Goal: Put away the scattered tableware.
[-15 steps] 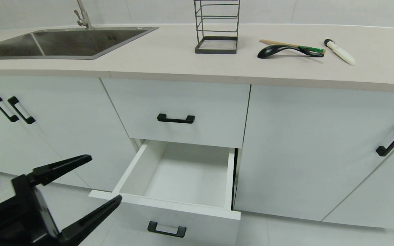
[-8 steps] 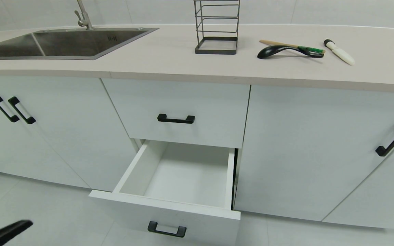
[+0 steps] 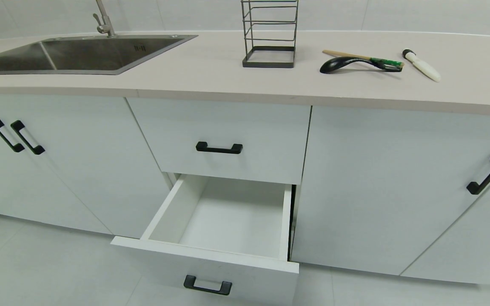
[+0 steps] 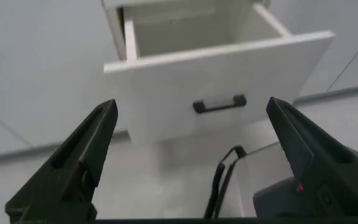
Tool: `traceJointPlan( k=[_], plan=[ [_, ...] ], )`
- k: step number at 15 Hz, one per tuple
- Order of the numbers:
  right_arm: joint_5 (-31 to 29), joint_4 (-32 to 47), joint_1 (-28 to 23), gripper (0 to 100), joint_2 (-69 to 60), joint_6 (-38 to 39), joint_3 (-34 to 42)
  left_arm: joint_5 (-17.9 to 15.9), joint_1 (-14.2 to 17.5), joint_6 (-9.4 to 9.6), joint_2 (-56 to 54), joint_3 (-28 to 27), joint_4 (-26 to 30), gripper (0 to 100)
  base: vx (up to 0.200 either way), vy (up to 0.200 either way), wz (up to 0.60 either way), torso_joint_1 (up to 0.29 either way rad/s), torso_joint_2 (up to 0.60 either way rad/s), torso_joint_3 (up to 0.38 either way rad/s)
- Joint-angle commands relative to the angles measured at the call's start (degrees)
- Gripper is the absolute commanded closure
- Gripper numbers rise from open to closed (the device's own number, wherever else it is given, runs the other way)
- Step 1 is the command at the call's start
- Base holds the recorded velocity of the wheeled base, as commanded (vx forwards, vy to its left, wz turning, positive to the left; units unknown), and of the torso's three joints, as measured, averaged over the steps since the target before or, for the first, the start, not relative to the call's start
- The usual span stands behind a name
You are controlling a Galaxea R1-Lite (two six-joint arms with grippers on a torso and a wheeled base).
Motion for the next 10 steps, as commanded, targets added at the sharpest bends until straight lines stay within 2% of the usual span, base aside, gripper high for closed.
traceJointPlan(
  k=[1, 2, 3, 5, 6, 7, 9, 10],
  plan=[
    [0.01, -0.02, 0.01, 100, 0.07, -0.07, 0.0, 0.89, 0.18, -0.14, -0.52, 0.21, -0.1, 0, 0.0, 0.0, 0.0, 0.0, 0.0, 0.0],
    [0.01, -0.02, 0.01, 100, 0.07, -0.07, 0.0, 2.38, 5.1, -0.4, -0.79, 0.21, -0.1, 0, 0.0, 0.0, 0.0, 0.0, 0.0, 0.0],
    [0.01, -0.02, 0.01, 100, 0.07, -0.07, 0.0, 2.21, 9.06, 0.57, -3.51, 0.21, -0.01, 0, 0.0, 0.0, 0.0, 0.0, 0.0, 0.0],
    [0.01, -0.02, 0.01, 100, 0.07, -0.07, 0.0, 3.26, 9.23, 1.27, -5.97, 0.21, -0.1, 0, 0.0, 0.0, 0.0, 0.0, 0.0, 0.0],
    [0.01, -0.02, 0.01, 100, 0.07, -0.07, 0.0, 8.36, 9.23, 1.53, -6.06, 0.21, 1.13, 0, 0.0, 0.0, 0.0, 0.0, 0.0, 0.0],
    [0.01, -0.02, 0.01, 100, 0.07, -0.07, 0.0, 11.44, 9.23, -0.14, -6.06, 0.21, 2.01, 0, 0.0, 0.0, 0.0, 0.0, 0.0, 0.0],
    [0.01, -0.02, 0.01, 100, 0.07, -0.07, 0.0, 10.64, 9.23, -0.93, -6.06, 0.21, 2.27, 0, 0.0, 0.0, 0.0, 0.0, 0.0, 0.0],
    [0.01, -0.02, 0.01, 100, 0.07, -0.07, 0.0, 10.56, 9.23, -0.75, -6.06, 0.21, 2.27, 0, 0.0, 0.0, 0.0, 0.0, 0.0, 0.0]
  ],
)
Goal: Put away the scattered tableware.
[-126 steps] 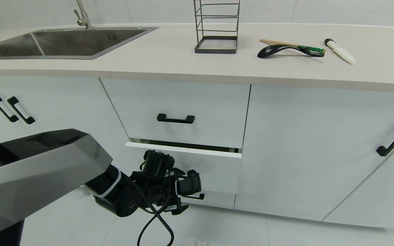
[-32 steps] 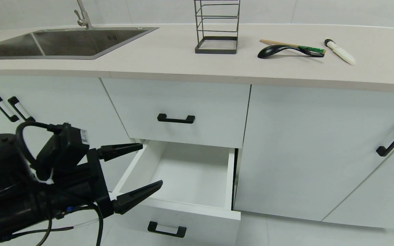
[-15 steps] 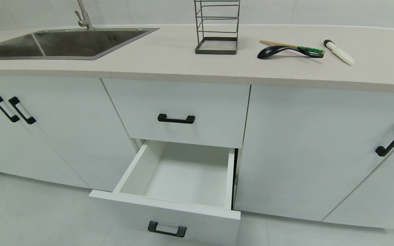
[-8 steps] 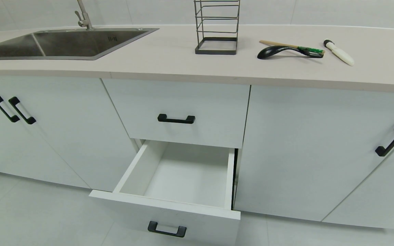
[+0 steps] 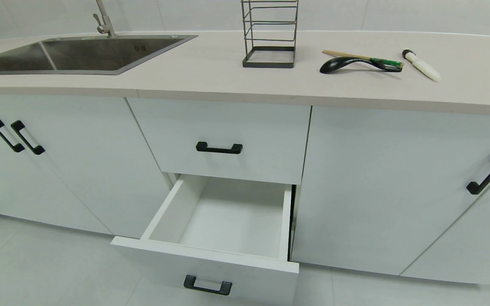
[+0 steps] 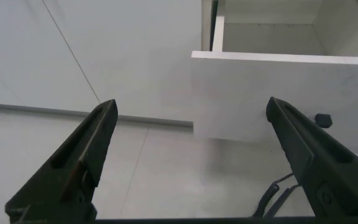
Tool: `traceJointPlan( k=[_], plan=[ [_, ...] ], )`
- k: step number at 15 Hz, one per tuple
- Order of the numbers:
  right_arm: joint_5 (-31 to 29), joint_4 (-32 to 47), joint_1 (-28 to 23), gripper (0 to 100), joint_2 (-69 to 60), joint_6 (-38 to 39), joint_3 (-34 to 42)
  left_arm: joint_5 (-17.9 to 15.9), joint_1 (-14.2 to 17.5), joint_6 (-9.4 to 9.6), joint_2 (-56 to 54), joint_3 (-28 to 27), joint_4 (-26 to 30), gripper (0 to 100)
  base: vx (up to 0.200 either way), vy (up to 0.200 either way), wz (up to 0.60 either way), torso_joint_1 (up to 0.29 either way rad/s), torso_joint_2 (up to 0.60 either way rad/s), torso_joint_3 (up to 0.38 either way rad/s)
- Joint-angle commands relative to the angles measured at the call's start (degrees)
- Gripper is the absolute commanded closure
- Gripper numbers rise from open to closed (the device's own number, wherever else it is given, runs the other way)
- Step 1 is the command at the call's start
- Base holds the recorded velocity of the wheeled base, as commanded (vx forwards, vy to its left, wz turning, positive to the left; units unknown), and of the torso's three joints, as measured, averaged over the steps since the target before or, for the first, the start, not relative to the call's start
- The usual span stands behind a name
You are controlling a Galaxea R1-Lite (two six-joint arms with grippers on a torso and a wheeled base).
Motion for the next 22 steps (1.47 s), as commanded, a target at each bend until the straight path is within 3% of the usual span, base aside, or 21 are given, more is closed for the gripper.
traceJointPlan(
  k=[1, 3, 4, 11, 20, 22],
  plan=[
    [0.01, -0.02, 0.01, 100, 0.07, -0.04, 0.0, -0.02, 0.08, -0.11, -0.16, 0.0, -0.08, 0, 0.0, 0.0, 0.0, 0.0, 0.0, 0.0],
    [0.01, -0.02, 0.01, 100, 0.07, -0.04, 0.0, 0.06, 0.08, -0.73, -0.16, 0.0, -0.08, 0, 0.0, 0.0, 0.0, 0.0, 0.0, 0.0],
    [0.01, -0.02, 0.01, 100, 0.07, -0.04, 0.0, 0.06, 0.08, -2.57, -0.16, 0.0, 0.01, 0, 0.0, 0.0, 0.0, 0.0, 0.0, 0.0],
    [0.01, -0.02, 0.01, 100, 0.07, 0.05, 0.0, 0.24, 0.08, -2.31, -0.16, 0.0, -0.08, 0, 0.0, -0.171, 0.0, 0.003, 0.0, 0.003],
    [0.01, -0.02, 0.01, 100, 0.07, -0.04, 0.0, 0.24, 0.08, -3.01, -0.16, 0.0, 0.01, 0, 0.0, 0.0, 0.0, 0.0, 0.0, 0.0],
    [0.01, -0.02, 0.01, 100, 0.07, -0.13, 0.0, 0.24, 0.08, -3.01, -0.16, 0.0, -0.08, 0, 0.0, 0.0, 0.6, -0.002, 0.01, 0.005]
  ],
)
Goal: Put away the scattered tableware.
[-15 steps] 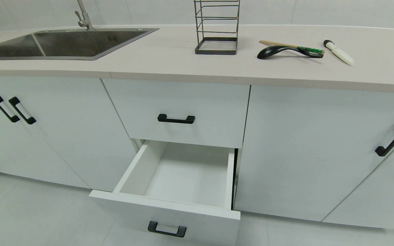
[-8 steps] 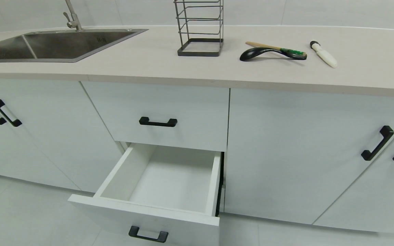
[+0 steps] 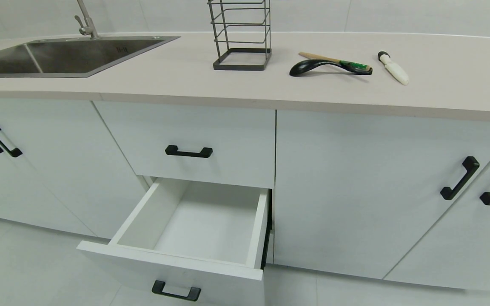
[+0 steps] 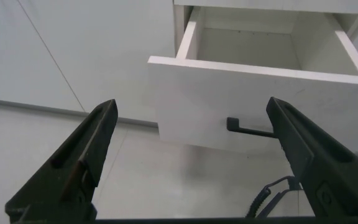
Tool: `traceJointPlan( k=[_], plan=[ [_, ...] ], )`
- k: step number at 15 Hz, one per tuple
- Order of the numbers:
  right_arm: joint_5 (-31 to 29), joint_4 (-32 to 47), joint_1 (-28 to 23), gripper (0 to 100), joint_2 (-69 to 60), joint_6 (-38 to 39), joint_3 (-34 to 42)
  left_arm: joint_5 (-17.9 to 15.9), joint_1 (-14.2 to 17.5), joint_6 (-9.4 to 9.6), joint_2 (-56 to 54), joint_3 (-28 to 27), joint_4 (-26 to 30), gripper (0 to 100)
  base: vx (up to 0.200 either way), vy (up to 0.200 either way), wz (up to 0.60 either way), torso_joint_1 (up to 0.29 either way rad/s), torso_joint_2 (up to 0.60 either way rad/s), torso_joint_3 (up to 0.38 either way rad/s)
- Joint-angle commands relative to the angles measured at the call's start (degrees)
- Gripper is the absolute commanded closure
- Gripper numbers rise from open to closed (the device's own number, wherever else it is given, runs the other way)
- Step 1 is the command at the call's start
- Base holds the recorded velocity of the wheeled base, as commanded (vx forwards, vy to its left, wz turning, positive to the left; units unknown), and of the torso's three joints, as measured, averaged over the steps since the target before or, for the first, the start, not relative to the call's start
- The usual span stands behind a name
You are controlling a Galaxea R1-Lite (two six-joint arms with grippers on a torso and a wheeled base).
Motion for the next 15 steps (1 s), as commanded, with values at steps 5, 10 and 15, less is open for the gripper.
traceJointPlan(
  k=[5, 10, 15],
  plan=[
    [-0.02, -0.02, 0.02, 100, 0.07, 0.13, 0.0, 0.0, 0.07, -0.04, 0.1, 0.0, 0.01, 0, 0.0, 0.0, 0.36, 0.0, 0.0, 0.002],
    [-0.02, -0.02, 0.02, 100, 0.07, 0.13, 0.0, 0.17, 0.07, -0.04, 0.1, 0.0, -0.08, 0, 0.0, 0.0, 0.0, 0.0, 0.0, 0.0],
    [-0.02, -0.02, 0.02, 100, 0.07, 0.22, 0.0, 0.08, 0.07, -0.3, 0.1, 0.0, -0.08, 0, 0.16, 0.0, 0.0, 0.002, 0.0, 0.001]
  ],
)
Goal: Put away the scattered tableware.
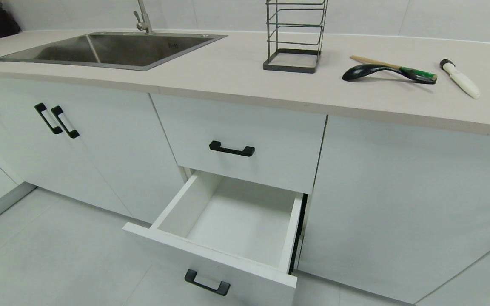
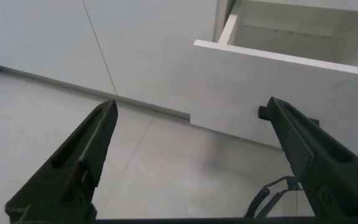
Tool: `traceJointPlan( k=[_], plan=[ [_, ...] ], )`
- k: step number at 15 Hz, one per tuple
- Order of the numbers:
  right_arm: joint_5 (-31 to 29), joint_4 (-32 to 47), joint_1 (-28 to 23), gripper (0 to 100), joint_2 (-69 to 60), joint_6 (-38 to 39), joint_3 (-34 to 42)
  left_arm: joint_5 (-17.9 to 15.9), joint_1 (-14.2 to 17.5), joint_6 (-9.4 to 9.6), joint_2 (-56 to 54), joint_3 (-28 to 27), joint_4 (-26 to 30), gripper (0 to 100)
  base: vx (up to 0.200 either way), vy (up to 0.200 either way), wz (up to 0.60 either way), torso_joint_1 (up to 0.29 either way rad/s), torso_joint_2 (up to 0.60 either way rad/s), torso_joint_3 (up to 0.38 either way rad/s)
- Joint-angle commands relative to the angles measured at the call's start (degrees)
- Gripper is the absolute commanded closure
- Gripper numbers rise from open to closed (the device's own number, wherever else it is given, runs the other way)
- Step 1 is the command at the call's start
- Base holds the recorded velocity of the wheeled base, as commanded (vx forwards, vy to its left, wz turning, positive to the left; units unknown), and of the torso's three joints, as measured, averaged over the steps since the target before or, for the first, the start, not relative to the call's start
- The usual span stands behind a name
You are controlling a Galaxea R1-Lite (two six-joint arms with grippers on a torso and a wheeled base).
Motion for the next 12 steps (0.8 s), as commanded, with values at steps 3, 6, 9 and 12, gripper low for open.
traceJointPlan(
  k=[3, 6, 9, 12],
  plan=[
    [-0.02, -0.02, 0.01, 100, 0.07, 0.0, 0.0, 0.0, 0.02, -0.64, 0.07, 0.0, -0.02, 0, 0.0, 0.0, 0.0, 0.0, 0.0, 0.0],
    [-0.02, -0.02, 0.01, 100, 0.07, 0.0, 0.0, 0.0, 0.02, -1.69, 0.07, 0.0, -0.02, 0, 0.0, 0.0, 0.0, 0.0, 0.0, 0.0],
    [-0.02, -0.02, 0.01, 100, 0.07, -0.09, 0.0, 0.0, 0.02, -1.78, 0.07, 0.0, -0.02, 0, 0.067, 0.0, 0.0, 0.002, 0.0, -0.001],
    [0.07, -0.02, 0.01, 100, 0.07, -0.18, 0.0, 0.0, 0.02, -1.69, 0.07, 0.0, -0.02, 0, 0.133, 0.0, 0.0, 0.002, 0.0, 0.003]
  ],
)
